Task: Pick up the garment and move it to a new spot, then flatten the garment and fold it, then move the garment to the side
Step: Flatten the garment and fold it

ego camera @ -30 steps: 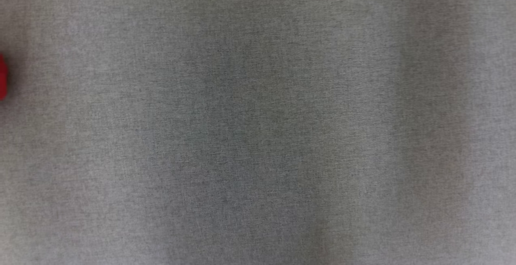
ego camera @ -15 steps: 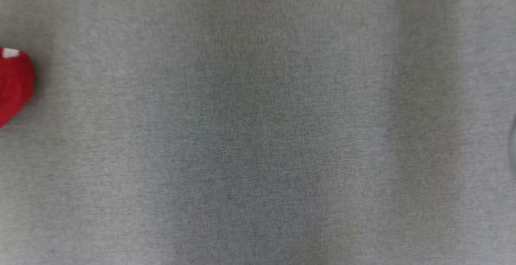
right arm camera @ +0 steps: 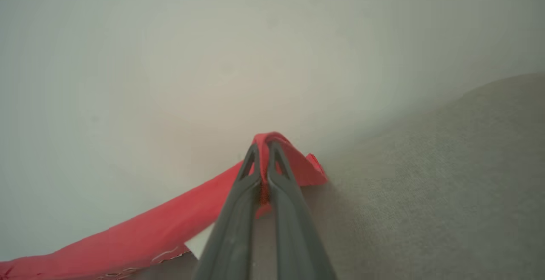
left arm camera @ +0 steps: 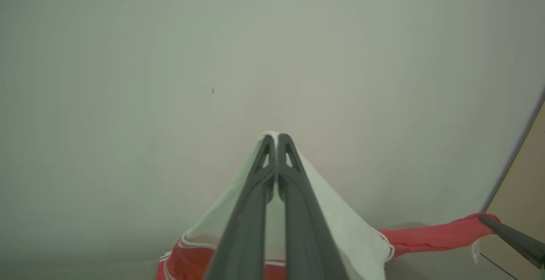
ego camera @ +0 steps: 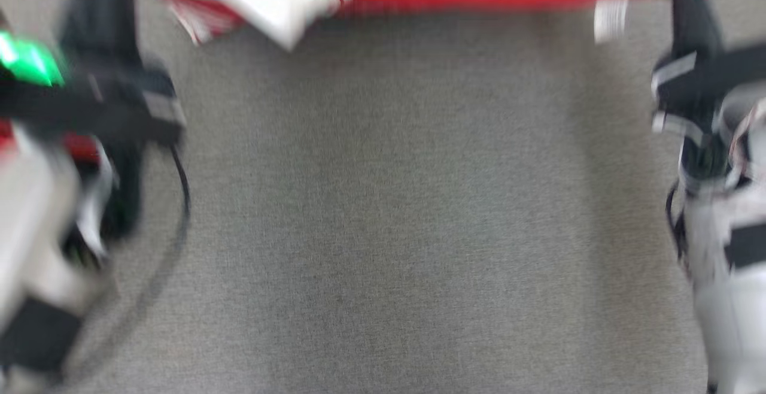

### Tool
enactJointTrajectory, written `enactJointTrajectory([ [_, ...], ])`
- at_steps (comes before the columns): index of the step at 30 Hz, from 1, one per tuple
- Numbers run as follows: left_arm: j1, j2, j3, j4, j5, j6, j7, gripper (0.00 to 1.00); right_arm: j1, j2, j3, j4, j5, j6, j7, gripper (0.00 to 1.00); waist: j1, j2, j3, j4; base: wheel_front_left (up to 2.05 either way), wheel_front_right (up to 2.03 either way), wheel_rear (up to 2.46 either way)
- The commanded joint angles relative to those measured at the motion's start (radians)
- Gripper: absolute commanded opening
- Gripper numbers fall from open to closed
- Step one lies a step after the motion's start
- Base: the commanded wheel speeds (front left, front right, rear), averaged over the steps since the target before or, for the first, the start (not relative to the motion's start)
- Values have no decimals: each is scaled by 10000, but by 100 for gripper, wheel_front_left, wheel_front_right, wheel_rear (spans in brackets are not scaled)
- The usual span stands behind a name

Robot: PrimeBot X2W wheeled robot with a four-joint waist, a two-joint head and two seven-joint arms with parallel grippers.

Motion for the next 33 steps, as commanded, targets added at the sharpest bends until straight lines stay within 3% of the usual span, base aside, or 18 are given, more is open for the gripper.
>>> enactJointTrajectory([
  [1, 1088, 49, 4, -758, 91, 446, -90, 0, 826, -9, -94, -507, 154, -14, 42, 0, 4, 2, -732, -158, 0, 0, 0],
  [6, 4089, -212, 369, -2413, -130, 1422, -152, 0, 3065, 248, -603, -1534, 470, -14, 264, 0, 4, 2, -1236, -123, 0, 0, 0],
  [9, 5727, -714, 683, -2964, -337, 1471, -148, 0, 4332, 362, -1076, -1931, 544, -14, 389, 0, 4, 2, -1568, 58, 0, 0, 0],
  [16, 8333, -1459, 1253, -3270, -105, 1241, -153, 0, 6284, 722, -1772, -2368, 114, -16, 595, 0, 4, 2, -2203, 295, 0, 0, 0],
  [24, 10874, -2144, 1170, -3254, -192, 1066, -155, 0, 8454, 1337, -2590, -2660, -671, -16, 953, 0, 4, 2, -3149, 728, 0, 0, 0],
  [33, 11746, -2333, 621, -2577, -368, 641, -76, 0, 9659, 1929, -3534, -3020, -1312, -16, 1485, 0, 4, 2, -3376, 913, 0, 0, 0],
])
